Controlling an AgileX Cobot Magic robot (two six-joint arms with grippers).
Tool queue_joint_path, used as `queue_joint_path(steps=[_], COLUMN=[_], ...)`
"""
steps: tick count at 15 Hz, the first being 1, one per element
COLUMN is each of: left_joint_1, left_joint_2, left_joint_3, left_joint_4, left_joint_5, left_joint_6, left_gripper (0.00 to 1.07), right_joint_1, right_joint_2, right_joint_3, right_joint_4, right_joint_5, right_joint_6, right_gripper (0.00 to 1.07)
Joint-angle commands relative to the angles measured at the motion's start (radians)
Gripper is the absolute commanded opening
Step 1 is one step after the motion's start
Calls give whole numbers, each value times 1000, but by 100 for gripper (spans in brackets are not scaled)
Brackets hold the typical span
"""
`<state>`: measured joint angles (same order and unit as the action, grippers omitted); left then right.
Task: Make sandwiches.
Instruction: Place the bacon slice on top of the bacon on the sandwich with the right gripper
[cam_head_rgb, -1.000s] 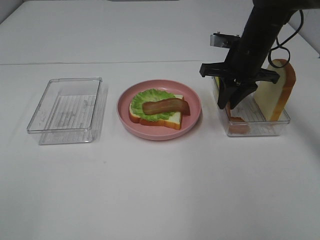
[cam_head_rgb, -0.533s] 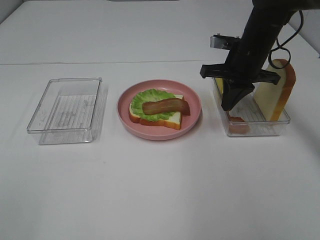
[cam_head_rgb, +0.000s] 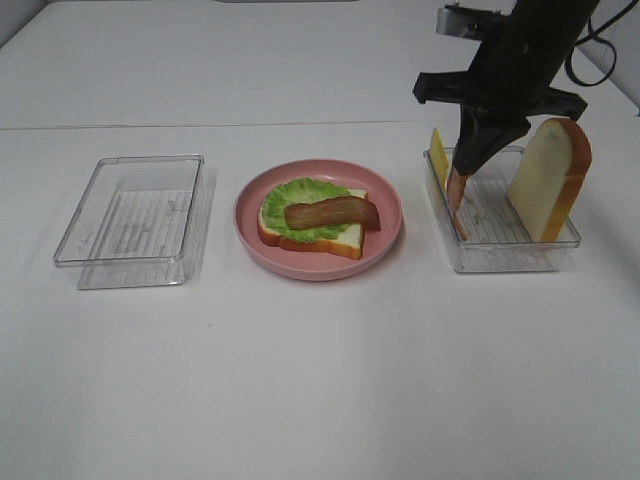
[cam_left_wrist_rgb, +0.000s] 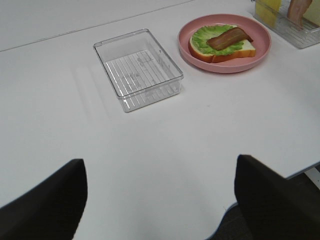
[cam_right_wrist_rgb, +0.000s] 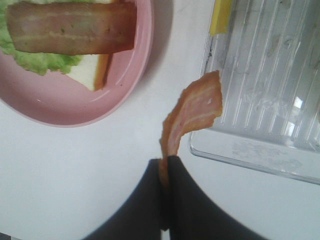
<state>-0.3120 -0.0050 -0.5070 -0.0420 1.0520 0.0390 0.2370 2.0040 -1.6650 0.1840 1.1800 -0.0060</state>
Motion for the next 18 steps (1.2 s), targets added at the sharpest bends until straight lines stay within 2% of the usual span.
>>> queue_joint_path(steps=[1,4,6,7,9,15,17,18], left_joint_1=[-3,-3,-3,-3,-3,-2,-2,-2], left_joint_2=[-21,-21,-21,-21,-21,-21,-21,-21], left_joint_3=[3,3,3,3,3,3,3,3], left_joint_4=[-3,-3,-3,-3,-3,-3,-3,-3], left_joint_5=[-13,-13,-13,-13,-13,-13,-13,-13], left_joint_6=[2,2,2,2,2,2,2,2], left_gripper=[77,77,77,77,77,77,77,77], right_joint_1=[-1,-1,0,0,4,122,151,161], right_joint_2=[-77,-137,-142,-142,-139,-47,16,60], right_joint_3=[-7,-7,-7,-7,-7,-7,-7,-7], right_joint_4=[26,149,320,447,550,588,648,740], right_joint_5=[14,14,11,-7,-52,-203,-258,-276], right_joint_6=[-4,-46,-127,-195,-243,-245,-282,-339], right_gripper=[0,0,0,0,0,0,0,0])
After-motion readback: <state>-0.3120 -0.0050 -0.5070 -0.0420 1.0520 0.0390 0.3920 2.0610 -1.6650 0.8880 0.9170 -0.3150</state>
